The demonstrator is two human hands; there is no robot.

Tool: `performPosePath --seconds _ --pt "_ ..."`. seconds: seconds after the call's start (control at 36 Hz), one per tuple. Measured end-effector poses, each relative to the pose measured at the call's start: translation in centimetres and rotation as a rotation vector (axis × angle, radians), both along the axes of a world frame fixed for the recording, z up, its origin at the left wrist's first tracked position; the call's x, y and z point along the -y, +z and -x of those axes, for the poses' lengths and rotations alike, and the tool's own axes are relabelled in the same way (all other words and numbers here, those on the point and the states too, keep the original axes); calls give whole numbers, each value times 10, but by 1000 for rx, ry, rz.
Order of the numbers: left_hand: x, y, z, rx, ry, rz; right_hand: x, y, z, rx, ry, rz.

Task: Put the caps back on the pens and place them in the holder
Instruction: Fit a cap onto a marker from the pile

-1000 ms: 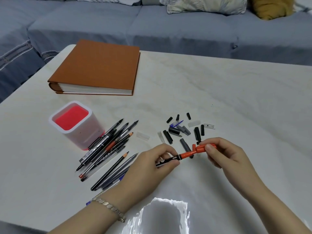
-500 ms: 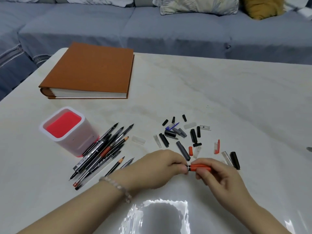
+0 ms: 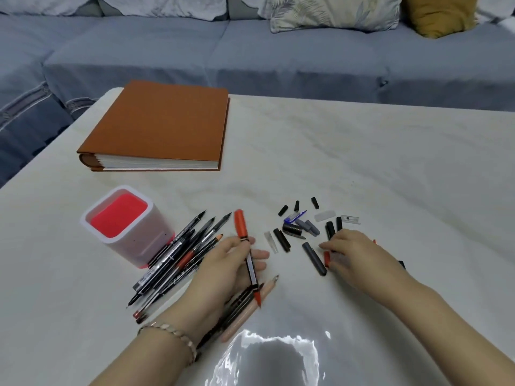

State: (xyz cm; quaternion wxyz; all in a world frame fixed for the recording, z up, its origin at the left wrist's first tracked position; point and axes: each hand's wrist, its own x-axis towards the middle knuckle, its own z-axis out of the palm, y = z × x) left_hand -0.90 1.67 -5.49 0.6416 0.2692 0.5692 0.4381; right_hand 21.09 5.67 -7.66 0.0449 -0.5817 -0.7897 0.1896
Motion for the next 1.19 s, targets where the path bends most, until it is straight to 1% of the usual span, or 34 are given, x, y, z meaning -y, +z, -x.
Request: performPosePath --seconds 0.06,0.17,0.25,0.33,0.39,0.44,0.58,0.64,0.72,0.81,0.92,1.19 --pt "1 1 5 63 87 -8 -1 -4 0 49 38 30" --pt "4 2 6 185 206 -11 0 -5 3 101 129 -7" --pt "5 3 4 229 233 -25 0 -6 3 86 129 -50" --pt "7 3 0 257 263 -30 5 -8 1 41 76 -90" --pt "8 2 -3 273 284 -40 9 -6 -1 -70 -22 -132" --pt "9 1 -5 291 303 -51 13 0 -1 -258 -136 -153" --pt "10 5 -11 365 349 -65 34 24 7 -677 -322 -88" --pt "10 8 -13 403 354 -69 45 28 12 -772 -352 -33" --pt "11 11 -16 419 355 -59 57 28 21 -865 -366 47" --pt "14 15 -18 413 335 -31 63 27 29 -898 -373 87" --pt "15 17 -20 401 332 -30 66 28 36 -902 -377 80" --pt "17 18 -22 369 315 -51 65 36 42 -847 -304 30"
